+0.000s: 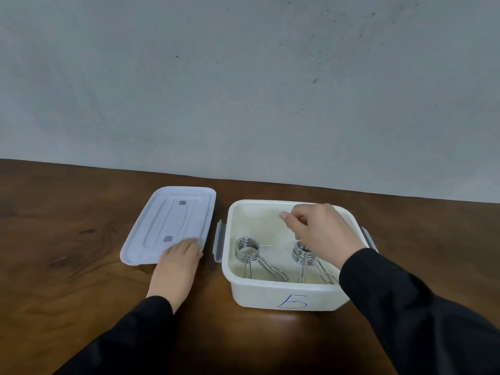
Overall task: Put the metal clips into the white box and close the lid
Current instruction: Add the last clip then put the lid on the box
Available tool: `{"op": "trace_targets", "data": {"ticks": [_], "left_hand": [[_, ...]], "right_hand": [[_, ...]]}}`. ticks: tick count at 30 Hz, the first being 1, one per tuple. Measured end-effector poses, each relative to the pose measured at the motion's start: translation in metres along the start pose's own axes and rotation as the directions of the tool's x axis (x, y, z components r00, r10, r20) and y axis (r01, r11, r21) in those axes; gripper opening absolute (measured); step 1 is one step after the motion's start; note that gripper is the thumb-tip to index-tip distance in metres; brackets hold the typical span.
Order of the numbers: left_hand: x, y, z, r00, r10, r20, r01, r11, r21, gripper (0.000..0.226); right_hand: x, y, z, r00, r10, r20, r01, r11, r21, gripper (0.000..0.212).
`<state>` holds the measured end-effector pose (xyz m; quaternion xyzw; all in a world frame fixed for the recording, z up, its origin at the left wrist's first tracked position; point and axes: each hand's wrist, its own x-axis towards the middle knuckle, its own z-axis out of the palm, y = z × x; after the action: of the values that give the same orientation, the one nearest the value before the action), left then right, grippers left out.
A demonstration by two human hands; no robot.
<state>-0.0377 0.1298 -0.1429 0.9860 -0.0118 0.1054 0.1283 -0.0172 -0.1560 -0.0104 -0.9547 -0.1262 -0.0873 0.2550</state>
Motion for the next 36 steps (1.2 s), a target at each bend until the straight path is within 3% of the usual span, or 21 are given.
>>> {"op": "trace_targets", "data": {"ticks": [3,5,8,10,12,14,16,19,21,24,26,28,31,33,36], "left_hand": [[0.006,0.010,-0.044,0.959,-0.219,-0.181,0.177,0.958,-0.225,0.033],[0.014,0.018,-0.084,0.909,-0.334,-0.249,0.209,0.883,-0.421,0.029],[0.026,0.038,-0.148,0.858,-0.294,-0.421,0.007,0.827,-0.563,0.023],[0.032,0.059,-0.189,0.804,-0.209,-0.557,-0.173,0.814,-0.555,0.016],[0.040,0.079,-0.216,0.799,-0.177,-0.575,-0.275,0.743,-0.610,0.020],[0.047,0.098,-0.226,0.835,-0.176,-0.522,-0.305,0.640,-0.705,0.027],[0.057,0.108,-0.219,0.885,-0.193,-0.423,-0.270,0.528,-0.805,0.032],[0.076,0.110,-0.193,0.959,-0.263,-0.106,-0.041,0.240,-0.970,0.035],[0.078,0.105,-0.172,0.962,-0.248,0.115,0.156,0.152,-0.976,0.036],[0.062,0.098,-0.133,0.963,-0.111,0.247,0.268,0.261,-0.927,0.031],[0.048,0.098,-0.113,0.954,-0.075,0.289,0.293,0.420,-0.859,0.018],[0.045,0.098,-0.098,0.957,-0.146,0.250,0.288,0.583,-0.759,0.018],[0.049,0.099,-0.088,0.971,-0.198,0.130,0.234,0.716,-0.657,0.024],[0.050,0.097,-0.086,0.971,-0.191,0.141,0.237,0.759,-0.606,0.025],[0.040,0.098,-0.088,0.944,-0.219,0.246,0.327,0.716,-0.617,0.029]], "right_hand": [[-0.001,0.001,-0.011,0.994,0.027,-0.108,-0.017,0.995,0.099,0.044],[0.002,0.002,-0.021,0.981,0.012,-0.195,0.014,0.991,0.135,0.035],[0.010,0.007,-0.038,0.952,0.018,-0.305,0.067,0.962,0.263,0.019],[0.017,0.016,-0.051,0.952,0.079,-0.295,0.029,0.938,0.345,0.041],[0.019,0.023,-0.065,0.962,0.137,-0.236,-0.021,0.899,0.437,0.065],[0.014,0.027,-0.078,0.971,0.168,-0.169,-0.034,0.800,0.599,0.068],[0.002,0.030,-0.089,0.971,0.195,-0.137,-0.050,0.727,0.685,0.054],[-0.018,0.034,-0.090,0.943,0.308,-0.127,-0.128,0.686,0.716,0.042],[-0.029,0.041,-0.084,0.906,0.405,-0.121,-0.201,0.665,0.719,0.039],[-0.043,0.056,-0.069,0.862,0.504,-0.045,-0.340,0.643,0.686,0.037],[-0.049,0.064,-0.058,0.833,0.553,0.003,-0.448,0.672,0.589,0.028],[-0.051,0.067,-0.052,0.822,0.570,-0.011,-0.503,0.734,0.456,0.021],[-0.048,0.071,-0.047,0.832,0.554,-0.032,-0.502,0.775,0.383,0.027],[-0.047,0.075,-0.045,0.829,0.560,-0.005,-0.523,0.778,0.348,0.030],[-0.047,0.084,-0.040,0.817,0.574,0.055,-0.563,0.774,0.290,0.037]]}}
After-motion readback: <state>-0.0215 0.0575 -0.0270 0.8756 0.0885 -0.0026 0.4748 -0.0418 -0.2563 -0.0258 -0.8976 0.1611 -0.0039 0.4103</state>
